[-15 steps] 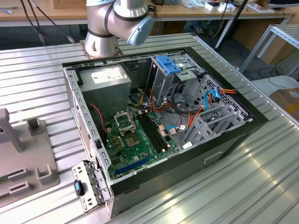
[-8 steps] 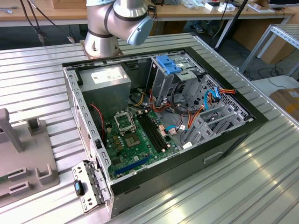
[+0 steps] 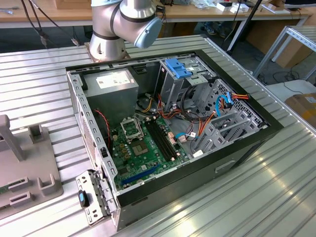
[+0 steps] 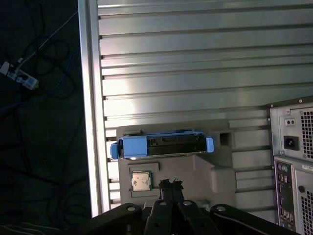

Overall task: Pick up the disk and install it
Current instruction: 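Reach for the disk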

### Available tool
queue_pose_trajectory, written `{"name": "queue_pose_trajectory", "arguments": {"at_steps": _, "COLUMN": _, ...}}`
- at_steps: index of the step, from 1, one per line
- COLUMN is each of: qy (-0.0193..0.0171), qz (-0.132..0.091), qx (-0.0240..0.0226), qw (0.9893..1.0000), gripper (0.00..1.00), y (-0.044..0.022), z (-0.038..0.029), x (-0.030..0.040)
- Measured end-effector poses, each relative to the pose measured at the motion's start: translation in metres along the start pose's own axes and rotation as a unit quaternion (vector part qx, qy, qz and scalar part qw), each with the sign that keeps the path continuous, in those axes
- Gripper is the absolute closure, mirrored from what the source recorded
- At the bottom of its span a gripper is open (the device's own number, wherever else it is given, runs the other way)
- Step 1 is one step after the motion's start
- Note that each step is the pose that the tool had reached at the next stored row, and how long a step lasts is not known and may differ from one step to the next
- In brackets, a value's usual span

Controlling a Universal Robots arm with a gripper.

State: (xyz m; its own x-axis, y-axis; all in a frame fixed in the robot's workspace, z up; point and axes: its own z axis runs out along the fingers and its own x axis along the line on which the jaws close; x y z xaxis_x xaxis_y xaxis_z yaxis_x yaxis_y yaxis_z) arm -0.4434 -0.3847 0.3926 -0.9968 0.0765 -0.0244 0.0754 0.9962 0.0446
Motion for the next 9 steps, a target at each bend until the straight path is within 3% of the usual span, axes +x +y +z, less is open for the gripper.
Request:
{"name": "queue_pose_trajectory", "arguments": {"at_steps": 5, "qy": -0.0001, "qz": 0.000, "qx": -0.0001, "qw": 1.0000, "gripper": 0.89, "y": 0.0036, "z": 0.0004, "x": 0.0037}}
{"name": "queue_pose_trajectory", "arguments": {"at_steps": 9, "qy": 0.0000, "qz": 0.000, "qx": 0.0000, "qw": 1.0000, "gripper": 0.89, "y": 0.0208, "z": 0.0021, "x": 0.0201}}
